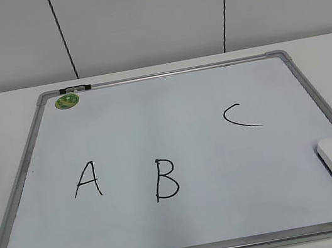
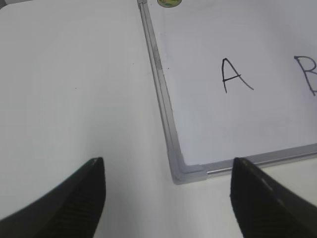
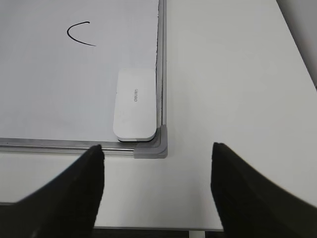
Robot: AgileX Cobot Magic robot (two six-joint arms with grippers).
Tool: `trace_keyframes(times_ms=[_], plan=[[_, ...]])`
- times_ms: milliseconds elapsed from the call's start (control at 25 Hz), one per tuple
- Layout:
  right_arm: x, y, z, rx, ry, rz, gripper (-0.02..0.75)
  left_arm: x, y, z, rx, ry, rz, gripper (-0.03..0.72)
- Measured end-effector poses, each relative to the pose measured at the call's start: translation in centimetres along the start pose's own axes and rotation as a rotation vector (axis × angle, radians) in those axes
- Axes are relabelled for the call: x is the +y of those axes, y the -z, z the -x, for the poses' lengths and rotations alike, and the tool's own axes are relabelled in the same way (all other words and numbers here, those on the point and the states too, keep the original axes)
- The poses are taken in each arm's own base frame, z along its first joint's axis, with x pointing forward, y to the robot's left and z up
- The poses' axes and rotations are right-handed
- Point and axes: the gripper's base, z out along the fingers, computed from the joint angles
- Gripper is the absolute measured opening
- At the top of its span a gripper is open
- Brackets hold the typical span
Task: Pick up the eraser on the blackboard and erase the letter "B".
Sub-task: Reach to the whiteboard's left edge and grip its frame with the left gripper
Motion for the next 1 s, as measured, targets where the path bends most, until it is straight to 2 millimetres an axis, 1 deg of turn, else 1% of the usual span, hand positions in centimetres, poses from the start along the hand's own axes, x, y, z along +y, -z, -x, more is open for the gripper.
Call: trace_keyframes(times_ms=[40, 320, 600, 720, 800, 1000], plan=[[0.0, 0.0, 0.0, 0.0, 0.0, 0.0, 0.501, 0.0, -0.7, 0.8, 0.01, 0.013, -0.009, 0.592], [0.0, 0.0, 0.0, 0.0, 0.0, 0.0, 0.501, 1.0, -8.3, 5.9, 0.126, 0.085, -0.022, 0.592], [0.0, 0.0, 0.0, 0.0, 0.0, 0.0, 0.501, 2.2, -17.0, 10.4, 0.317, 0.106, -0.028, 0.589], [0.0, 0.0, 0.0, 0.0, 0.0, 0.0, 0.501, 2.6, -20.4, 11.6, 0.389, 0.102, -0.031, 0.588], [0.0, 0.0, 0.0, 0.0, 0.0, 0.0, 0.501, 2.9, -22.4, 12.1, 0.442, 0.089, -0.029, 0.588], [0.0, 0.0, 0.0, 0.0, 0.0, 0.0, 0.501, 3.6, -27.3, 12.4, 0.566, 0.069, -0.029, 0.582]])
